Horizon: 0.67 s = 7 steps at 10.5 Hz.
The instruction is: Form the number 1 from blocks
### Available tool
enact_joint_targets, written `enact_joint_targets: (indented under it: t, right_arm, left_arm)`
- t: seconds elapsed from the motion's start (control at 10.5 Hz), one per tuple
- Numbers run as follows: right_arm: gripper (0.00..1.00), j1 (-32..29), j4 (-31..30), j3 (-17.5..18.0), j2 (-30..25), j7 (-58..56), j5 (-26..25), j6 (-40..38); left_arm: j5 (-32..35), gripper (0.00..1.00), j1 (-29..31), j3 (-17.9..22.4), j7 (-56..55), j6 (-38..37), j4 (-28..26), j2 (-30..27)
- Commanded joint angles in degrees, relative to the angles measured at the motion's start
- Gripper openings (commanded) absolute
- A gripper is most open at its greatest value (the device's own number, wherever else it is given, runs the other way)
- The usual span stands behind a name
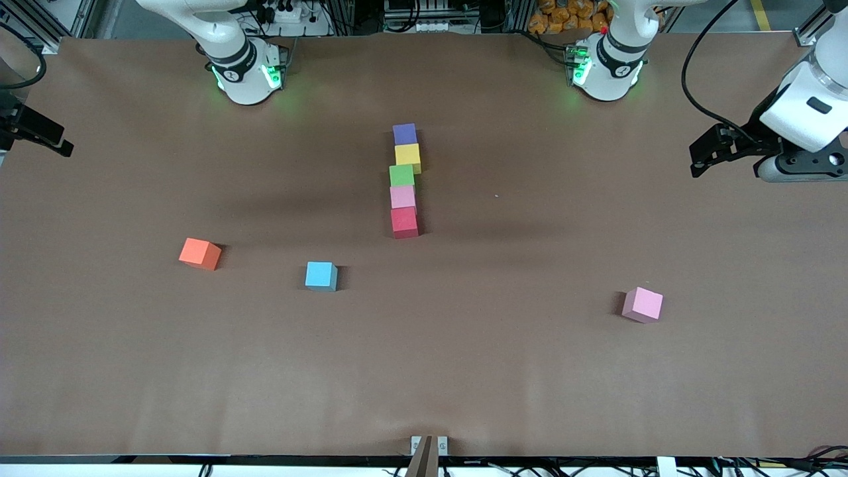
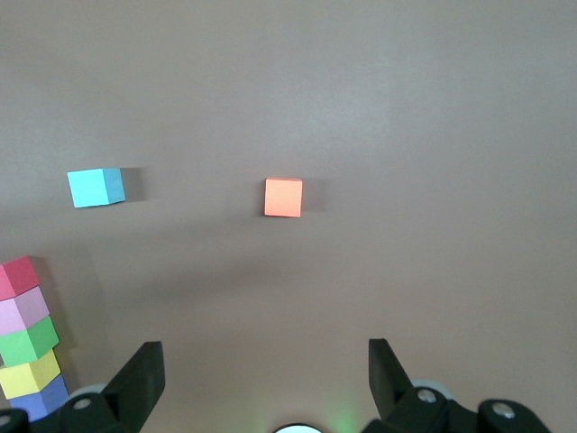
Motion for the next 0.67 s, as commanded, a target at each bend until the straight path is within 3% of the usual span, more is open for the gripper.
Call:
enact_joint_targets:
  t: [0.0, 0.57]
  right_arm:
    - [1.0, -0.79, -0.9, 0.57, -1.1, -0.88, -1.03, -0.13]
    - [1.0, -0.88, -0.9, 0.57, -1.1, -0.88, -0.94, -0.13]
  left_arm:
    - [-1.56, 1.0, 0.62, -0.04, 1.08, 1.02, -1.43, -1.46]
    - [-1.56, 1.0, 0.54, -0.04, 1.08, 1.02, -2.05, -1.89]
